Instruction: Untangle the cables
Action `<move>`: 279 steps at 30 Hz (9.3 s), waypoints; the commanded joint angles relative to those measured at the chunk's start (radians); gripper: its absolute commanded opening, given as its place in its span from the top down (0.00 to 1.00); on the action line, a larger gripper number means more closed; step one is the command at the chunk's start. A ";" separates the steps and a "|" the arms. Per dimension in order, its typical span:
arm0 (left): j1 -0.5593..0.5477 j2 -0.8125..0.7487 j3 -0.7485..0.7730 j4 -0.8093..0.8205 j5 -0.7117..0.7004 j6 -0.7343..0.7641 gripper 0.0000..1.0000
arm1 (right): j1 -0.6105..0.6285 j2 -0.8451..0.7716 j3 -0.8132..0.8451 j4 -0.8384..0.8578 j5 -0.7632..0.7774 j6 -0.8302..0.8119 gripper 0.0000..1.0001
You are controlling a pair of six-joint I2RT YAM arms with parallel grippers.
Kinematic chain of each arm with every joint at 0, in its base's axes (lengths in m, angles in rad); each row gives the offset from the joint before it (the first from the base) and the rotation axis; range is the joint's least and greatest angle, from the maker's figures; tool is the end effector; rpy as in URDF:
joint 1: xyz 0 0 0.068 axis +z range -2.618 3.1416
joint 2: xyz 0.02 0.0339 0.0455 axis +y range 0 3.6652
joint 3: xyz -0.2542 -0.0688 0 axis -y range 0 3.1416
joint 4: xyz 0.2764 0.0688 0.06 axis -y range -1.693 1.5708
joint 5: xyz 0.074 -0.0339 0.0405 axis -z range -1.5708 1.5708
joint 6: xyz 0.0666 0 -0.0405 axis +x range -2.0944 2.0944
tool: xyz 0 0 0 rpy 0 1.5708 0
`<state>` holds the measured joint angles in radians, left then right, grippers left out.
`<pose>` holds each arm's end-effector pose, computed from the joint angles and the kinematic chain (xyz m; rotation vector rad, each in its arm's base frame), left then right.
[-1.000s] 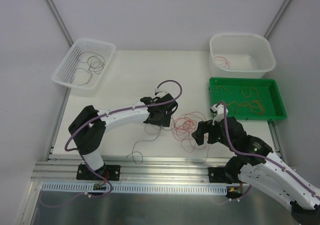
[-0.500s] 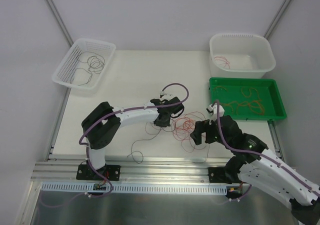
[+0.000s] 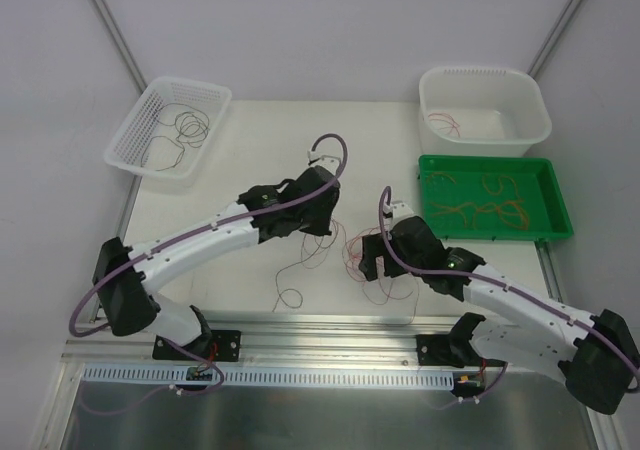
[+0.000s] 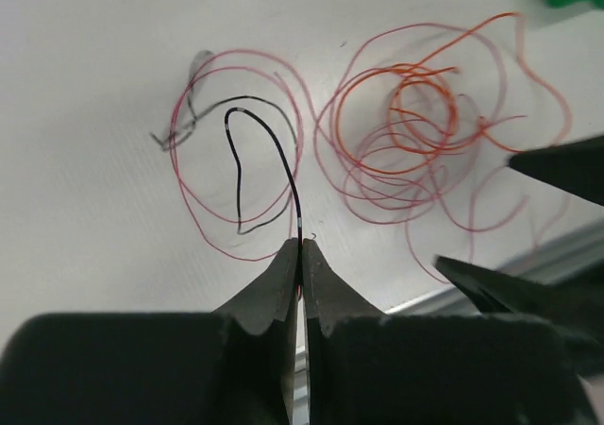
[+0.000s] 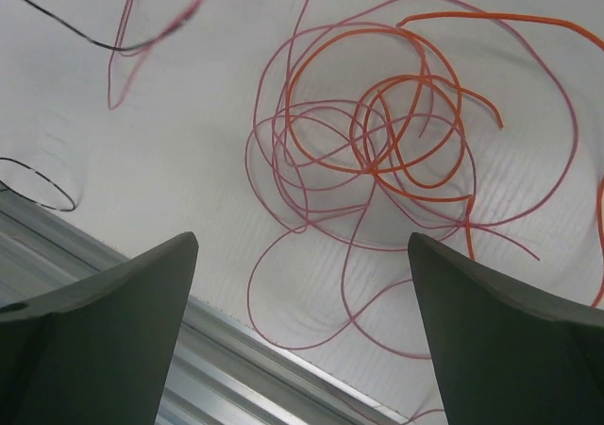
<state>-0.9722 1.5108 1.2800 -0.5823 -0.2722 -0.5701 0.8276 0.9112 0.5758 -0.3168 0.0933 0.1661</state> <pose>0.2303 -0.3059 0.2621 0.3487 2.3616 -0.4272 0.1781 0.1847 0.1949 -0.6832 2.1501 0.4391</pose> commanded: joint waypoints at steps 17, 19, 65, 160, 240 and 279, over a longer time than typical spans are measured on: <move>0.164 -0.271 0.286 -0.174 0.249 0.243 1.00 | 0.005 0.271 0.154 0.286 -0.145 0.052 0.14; 0.197 -0.271 0.315 -0.194 0.226 0.253 1.00 | 0.005 0.288 0.159 0.292 -0.150 0.058 0.14; 1.012 0.346 0.733 0.033 0.344 0.269 0.01 | 0.001 -0.101 0.144 -0.292 0.105 -0.070 0.00; 0.443 -0.244 -0.258 0.006 0.085 0.349 0.01 | 0.197 0.350 0.516 -0.232 0.040 -0.160 0.38; 0.139 0.050 -0.459 1.064 0.277 0.161 0.24 | 0.133 0.402 1.426 -0.347 0.054 -0.514 0.99; 0.467 -0.503 -0.804 0.484 -0.067 -0.096 0.48 | -0.255 0.472 1.253 -0.340 -0.156 -0.425 0.99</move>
<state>-0.5266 1.0214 0.4538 -0.0101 -0.3004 -0.6510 0.5816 1.3548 1.8736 -0.7422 0.0124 -0.2859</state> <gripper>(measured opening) 0.522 0.015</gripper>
